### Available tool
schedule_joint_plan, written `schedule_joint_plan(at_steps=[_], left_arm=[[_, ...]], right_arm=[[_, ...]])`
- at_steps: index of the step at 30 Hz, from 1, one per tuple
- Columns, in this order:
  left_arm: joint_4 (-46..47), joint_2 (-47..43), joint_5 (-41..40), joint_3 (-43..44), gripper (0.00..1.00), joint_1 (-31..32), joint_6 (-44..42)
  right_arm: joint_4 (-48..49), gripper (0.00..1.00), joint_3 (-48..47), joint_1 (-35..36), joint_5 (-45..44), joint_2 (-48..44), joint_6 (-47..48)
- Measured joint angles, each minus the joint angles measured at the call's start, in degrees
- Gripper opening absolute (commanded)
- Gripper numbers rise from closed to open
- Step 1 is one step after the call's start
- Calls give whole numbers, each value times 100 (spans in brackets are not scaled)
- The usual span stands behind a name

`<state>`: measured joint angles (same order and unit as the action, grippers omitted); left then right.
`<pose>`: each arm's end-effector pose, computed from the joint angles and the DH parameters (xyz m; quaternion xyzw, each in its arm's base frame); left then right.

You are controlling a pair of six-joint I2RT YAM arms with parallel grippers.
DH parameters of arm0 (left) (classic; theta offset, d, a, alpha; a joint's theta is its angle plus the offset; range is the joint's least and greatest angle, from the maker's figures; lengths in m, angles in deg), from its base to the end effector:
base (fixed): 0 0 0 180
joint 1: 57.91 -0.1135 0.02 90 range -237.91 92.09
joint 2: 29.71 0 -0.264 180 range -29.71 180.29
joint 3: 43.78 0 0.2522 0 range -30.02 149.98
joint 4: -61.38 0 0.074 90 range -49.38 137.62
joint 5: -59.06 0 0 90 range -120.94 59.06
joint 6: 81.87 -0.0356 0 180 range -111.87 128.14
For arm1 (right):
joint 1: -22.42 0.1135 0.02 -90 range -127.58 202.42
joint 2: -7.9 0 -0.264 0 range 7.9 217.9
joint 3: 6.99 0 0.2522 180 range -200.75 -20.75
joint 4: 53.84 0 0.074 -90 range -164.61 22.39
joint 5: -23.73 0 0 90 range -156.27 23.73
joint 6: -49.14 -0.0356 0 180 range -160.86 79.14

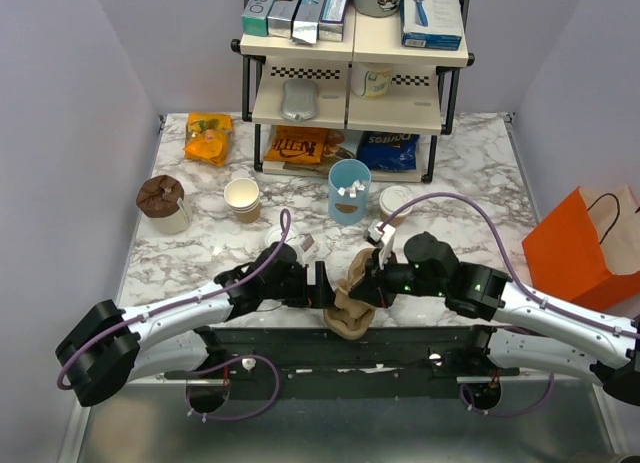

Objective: Pack the takeout coffee

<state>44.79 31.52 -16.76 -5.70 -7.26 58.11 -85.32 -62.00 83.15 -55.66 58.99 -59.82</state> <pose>0.1253 -0.1666 0.1764 0.0577 0.8981 -0.3957 0.1831 0.0932 0.1798 0.2857 -0.3483 0.7785 0.3914 0.3456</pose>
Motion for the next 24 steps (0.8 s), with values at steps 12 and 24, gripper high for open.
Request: schedule_joint_plan(at_steps=[12,24], left_arm=[[264,-297,4,-490,97,11,109],[629,-444,74,-752,99,116,238]], right_arm=[[-1338,97,-1285,-44,-1904,638,-1567],[-2605,89,-785,-868,-2662,1478,-2811]])
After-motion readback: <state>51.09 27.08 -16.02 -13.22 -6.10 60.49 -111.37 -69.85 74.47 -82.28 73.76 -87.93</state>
